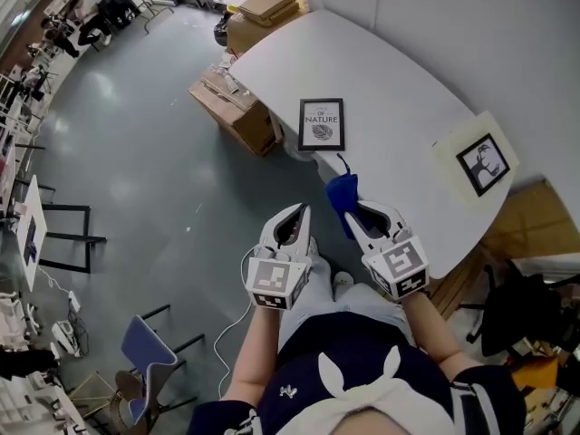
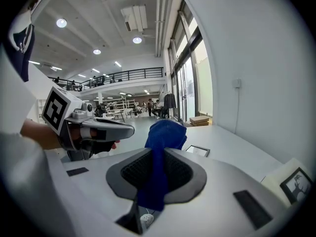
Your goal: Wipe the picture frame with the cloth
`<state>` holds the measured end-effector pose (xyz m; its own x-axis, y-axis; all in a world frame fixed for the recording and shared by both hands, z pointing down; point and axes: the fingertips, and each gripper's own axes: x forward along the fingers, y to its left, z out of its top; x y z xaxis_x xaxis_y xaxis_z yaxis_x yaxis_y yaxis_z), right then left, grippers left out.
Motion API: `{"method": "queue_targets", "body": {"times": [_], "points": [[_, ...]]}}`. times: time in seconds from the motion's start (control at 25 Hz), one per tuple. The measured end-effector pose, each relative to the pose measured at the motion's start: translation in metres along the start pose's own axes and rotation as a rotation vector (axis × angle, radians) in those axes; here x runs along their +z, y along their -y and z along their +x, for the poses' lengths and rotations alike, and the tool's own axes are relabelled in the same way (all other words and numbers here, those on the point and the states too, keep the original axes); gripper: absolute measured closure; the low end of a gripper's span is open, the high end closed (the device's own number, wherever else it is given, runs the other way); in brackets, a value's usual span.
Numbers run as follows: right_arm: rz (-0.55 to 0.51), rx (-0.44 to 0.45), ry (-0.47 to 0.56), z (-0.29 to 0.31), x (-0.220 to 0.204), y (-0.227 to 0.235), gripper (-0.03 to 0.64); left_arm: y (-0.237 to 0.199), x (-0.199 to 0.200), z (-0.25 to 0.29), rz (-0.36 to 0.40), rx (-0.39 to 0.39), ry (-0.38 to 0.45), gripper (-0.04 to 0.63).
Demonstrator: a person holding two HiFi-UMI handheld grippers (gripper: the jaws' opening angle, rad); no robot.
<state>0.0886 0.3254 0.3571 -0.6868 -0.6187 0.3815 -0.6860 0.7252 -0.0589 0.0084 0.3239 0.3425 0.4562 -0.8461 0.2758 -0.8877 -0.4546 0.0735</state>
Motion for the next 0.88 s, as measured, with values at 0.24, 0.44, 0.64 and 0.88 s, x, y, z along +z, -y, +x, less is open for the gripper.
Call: {"method": "queue_targets", "body": {"times": [0.24,0.44,0.64,0.88], "points": [[-0.008,-0.075,-0.031,0.038,0.010,0.031,0.549,-0.037,0.002,0.033,-0.019,-0.032,-0.022,0.594],[0.020,-0.088,-0.049,0.072,0.018,0.044,0.549,-0.064,0.004,0.061,-0.018,-0.075,-0.042,0.594],[0.043,-0.089,-0.056,0.107,0.025,0.050,0.549,-0.093,0.004,0.082,-0.015,-0.117,-0.063,0.594],[0.063,-0.111,-0.057,0.139,0.031,0.049,0.549,-0.120,-0.005,0.099,-0.013,-0.170,-0.091,0.594]]}}
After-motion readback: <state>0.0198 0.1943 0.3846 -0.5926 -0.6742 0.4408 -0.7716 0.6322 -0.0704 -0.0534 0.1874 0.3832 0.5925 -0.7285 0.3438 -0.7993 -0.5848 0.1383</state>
